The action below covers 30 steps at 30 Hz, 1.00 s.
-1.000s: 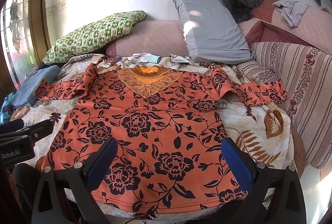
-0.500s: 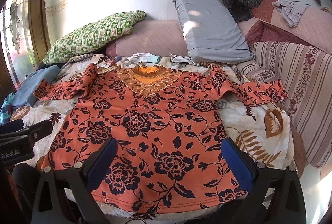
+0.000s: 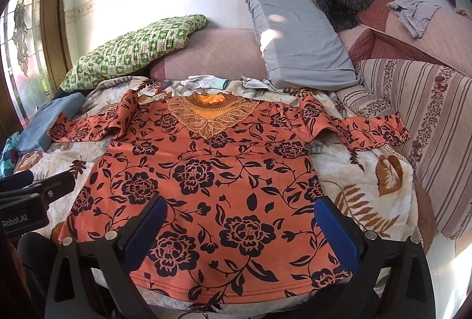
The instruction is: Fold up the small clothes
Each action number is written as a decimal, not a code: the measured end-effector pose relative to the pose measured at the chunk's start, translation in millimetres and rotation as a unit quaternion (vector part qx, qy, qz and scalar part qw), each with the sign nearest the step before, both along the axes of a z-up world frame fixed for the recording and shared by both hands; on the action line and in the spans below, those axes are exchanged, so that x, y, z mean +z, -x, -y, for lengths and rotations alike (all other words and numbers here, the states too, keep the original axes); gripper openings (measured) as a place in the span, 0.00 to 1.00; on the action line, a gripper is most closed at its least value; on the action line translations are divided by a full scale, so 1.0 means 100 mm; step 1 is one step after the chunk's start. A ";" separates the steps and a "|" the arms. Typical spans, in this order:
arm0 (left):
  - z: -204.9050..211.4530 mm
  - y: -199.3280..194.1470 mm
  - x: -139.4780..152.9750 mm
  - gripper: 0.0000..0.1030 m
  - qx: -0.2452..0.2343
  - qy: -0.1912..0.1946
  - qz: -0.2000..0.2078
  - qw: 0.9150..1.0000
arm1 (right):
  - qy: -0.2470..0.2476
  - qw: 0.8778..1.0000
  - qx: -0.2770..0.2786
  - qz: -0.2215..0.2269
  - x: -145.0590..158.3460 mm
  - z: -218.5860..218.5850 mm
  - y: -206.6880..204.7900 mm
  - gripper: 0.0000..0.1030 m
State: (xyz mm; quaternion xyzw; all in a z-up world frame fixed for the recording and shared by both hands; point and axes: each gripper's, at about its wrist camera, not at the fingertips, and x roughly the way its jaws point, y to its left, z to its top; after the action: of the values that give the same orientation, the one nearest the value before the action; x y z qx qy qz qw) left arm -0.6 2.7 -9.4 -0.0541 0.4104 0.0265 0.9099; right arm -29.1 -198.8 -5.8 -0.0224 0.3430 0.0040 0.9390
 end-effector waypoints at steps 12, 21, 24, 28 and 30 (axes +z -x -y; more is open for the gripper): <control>-0.02 -0.01 -0.05 1.00 0.004 0.005 -0.003 1.000 | 0.006 1.000 -0.001 -0.002 -0.02 -0.02 0.00 0.98; -0.05 -0.03 -0.07 1.00 0.006 0.003 -0.009 1.000 | 0.002 1.000 -0.003 -0.007 -0.03 0.01 -0.03 0.98; -0.06 -0.04 -0.08 1.00 0.007 0.002 -0.010 1.000 | 0.002 1.000 -0.003 -0.008 -0.04 0.02 -0.04 0.98; -0.10 -0.05 -0.11 1.00 0.011 0.002 -0.016 1.000 | -0.001 1.000 -0.006 -0.013 -0.08 0.05 -0.06 0.98; -0.14 -0.06 -0.14 1.00 0.014 0.003 -0.021 1.000 | -0.001 1.000 -0.007 -0.017 -0.10 0.07 -0.08 0.98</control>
State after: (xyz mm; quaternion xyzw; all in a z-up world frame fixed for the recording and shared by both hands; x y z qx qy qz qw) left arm 5.4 16.2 -23.4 -0.0618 0.4287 0.0391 0.9005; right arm -21.2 -206.0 -15.7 -0.0188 0.3592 -0.0018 0.9331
